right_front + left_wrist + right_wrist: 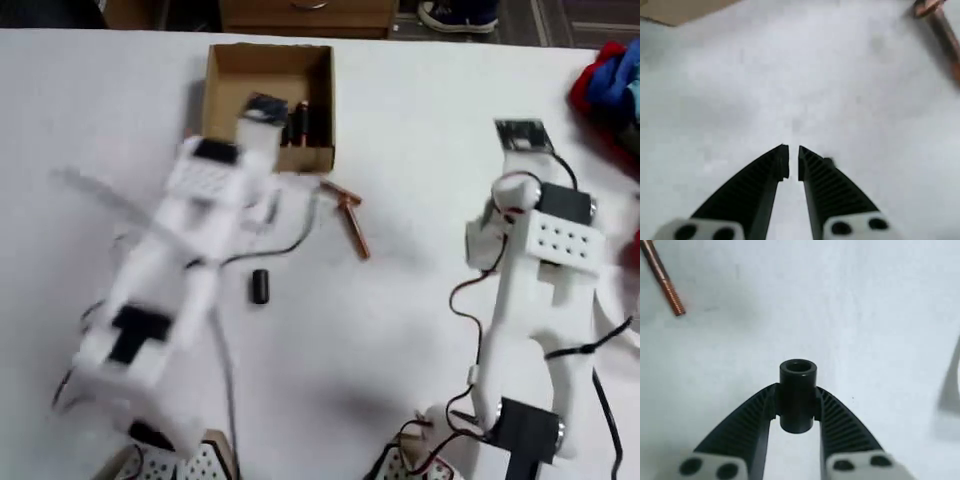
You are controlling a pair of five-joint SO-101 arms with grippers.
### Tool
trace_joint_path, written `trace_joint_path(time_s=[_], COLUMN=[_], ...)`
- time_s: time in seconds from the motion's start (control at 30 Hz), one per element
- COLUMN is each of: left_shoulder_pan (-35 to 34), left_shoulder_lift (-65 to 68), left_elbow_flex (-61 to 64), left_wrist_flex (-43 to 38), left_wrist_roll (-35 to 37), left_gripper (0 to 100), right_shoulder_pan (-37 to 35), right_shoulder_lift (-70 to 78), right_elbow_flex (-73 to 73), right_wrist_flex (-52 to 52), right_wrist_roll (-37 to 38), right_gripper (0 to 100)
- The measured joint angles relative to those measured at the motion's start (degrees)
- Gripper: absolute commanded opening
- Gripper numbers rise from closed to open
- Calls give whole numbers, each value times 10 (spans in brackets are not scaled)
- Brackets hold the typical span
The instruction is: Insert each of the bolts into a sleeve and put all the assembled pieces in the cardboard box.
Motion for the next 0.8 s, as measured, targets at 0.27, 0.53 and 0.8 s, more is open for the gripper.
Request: trace_joint_path(time_s=[0.27,0.53,0.8], left_shoulder_pan=[111,135,135], left_shoulder_lift=[341,540,614], left_elbow_flex=[-479,-798,-868], left_wrist_flex=[152,180,175], left_wrist_roll=[289,353,358], left_gripper=[59,61,113], right_shoulder_pan=[69,96,96], right_shoulder_lift=[-4,-4,-4], right_elbow_flex=[14,14,14], right_wrist_flex=[-15,-15,-15], right_wrist_roll=[20,23,23], right_gripper=[19,19,19])
